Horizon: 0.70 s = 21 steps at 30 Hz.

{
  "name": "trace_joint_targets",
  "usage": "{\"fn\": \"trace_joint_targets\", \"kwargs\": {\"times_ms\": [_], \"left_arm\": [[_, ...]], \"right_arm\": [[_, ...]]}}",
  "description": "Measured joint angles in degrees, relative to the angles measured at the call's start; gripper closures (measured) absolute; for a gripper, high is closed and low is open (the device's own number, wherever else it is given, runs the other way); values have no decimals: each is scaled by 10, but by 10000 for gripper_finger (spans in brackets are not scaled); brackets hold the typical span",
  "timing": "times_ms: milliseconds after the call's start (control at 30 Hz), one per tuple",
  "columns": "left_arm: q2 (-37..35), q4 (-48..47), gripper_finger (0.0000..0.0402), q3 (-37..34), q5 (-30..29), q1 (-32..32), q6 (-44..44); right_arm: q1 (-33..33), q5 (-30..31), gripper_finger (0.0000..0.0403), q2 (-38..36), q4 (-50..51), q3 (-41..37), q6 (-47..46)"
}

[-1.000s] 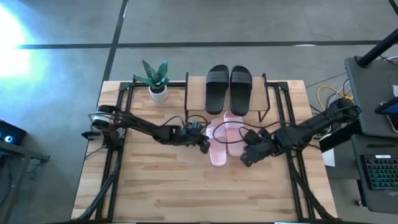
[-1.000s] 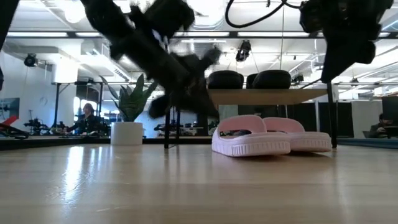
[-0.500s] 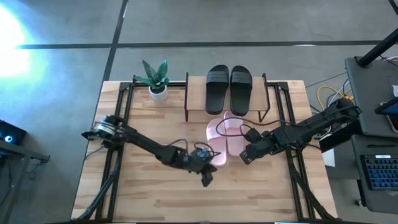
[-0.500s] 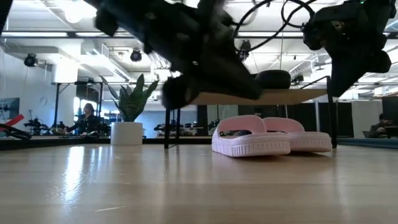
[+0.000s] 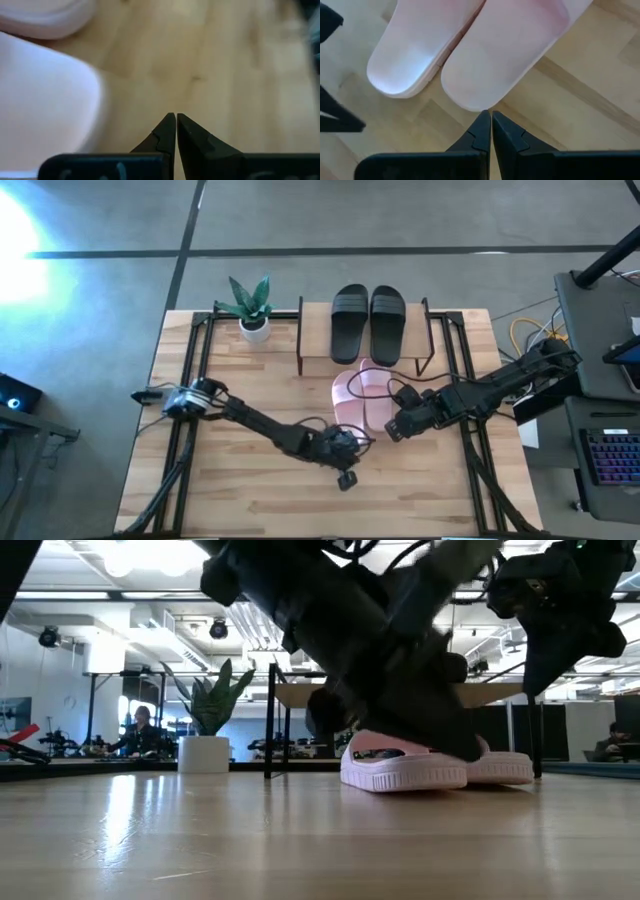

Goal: Pick and place slides into the shelf
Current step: Adjust the pair of pink slippers under the shelf

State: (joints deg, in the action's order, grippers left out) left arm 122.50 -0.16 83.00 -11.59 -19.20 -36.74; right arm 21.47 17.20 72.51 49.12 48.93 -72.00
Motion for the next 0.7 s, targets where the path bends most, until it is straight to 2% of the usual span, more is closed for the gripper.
{"fn": "trace_joint_targets", "kwargs": {"times_ms": [100, 200, 500, 700], "left_arm": [[1, -69, 400, 15, -36, 3, 34], [-1, -103, 400, 17, -40, 15, 64], [-1, -110, 400, 10, -41, 81, 131], [-5, -155, 400, 10, -60, 125, 145]], "right_arm": [[0, 9, 394, 0, 0, 0, 0], [0, 11, 394, 0, 0, 0, 0], [0, 24, 394, 0, 1, 0, -4], [0, 24, 394, 0, 1, 0, -1]]}}
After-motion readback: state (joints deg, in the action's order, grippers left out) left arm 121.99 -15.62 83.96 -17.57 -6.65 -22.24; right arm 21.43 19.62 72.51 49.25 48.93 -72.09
